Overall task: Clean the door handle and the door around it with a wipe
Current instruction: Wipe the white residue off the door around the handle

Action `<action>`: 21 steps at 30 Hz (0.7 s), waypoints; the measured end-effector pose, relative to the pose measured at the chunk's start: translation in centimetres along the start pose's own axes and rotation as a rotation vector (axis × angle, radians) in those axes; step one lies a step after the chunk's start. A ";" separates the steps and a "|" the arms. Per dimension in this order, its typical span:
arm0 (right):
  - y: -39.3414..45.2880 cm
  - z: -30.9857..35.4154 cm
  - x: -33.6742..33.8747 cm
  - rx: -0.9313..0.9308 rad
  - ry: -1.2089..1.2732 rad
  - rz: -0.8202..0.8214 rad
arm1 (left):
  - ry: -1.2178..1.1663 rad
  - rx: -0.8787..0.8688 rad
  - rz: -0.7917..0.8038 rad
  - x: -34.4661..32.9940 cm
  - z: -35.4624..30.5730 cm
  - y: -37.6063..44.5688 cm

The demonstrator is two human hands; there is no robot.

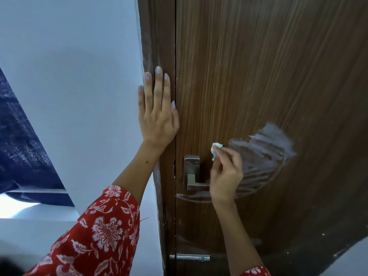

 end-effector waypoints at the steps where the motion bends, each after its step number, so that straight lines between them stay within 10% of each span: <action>1: -0.1 0.8 -0.8 0.045 -0.010 0.054 | -0.001 -0.001 -0.001 0.0 0.0 0.0; 4: -1.1 1.8 -2.1 0.192 -0.018 0.211 | -0.003 -0.003 -0.009 0.1 0.1 0.0; 9: 0.8 -1.7 2.2 -0.054 0.027 -0.153 | -0.003 -0.012 -0.036 0.1 0.0 0.0; 14: 0.6 0.5 0.3 0.170 0.004 0.017 | 0.010 0.002 -0.028 0.2 0.0 -0.1; 21: 2.6 -1.0 2.7 0.011 -0.010 -0.089 | 0.031 0.052 0.008 0.2 -0.2 0.0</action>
Point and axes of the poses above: each hand's wrist, its own y-axis towards the middle knuckle, its own x-axis out of the back of the hand, z = x × y, the point moved 9 cm from there along y, towards the middle knuckle, and after that the axes turned 14 degrees about x, right-handed, at the moved point
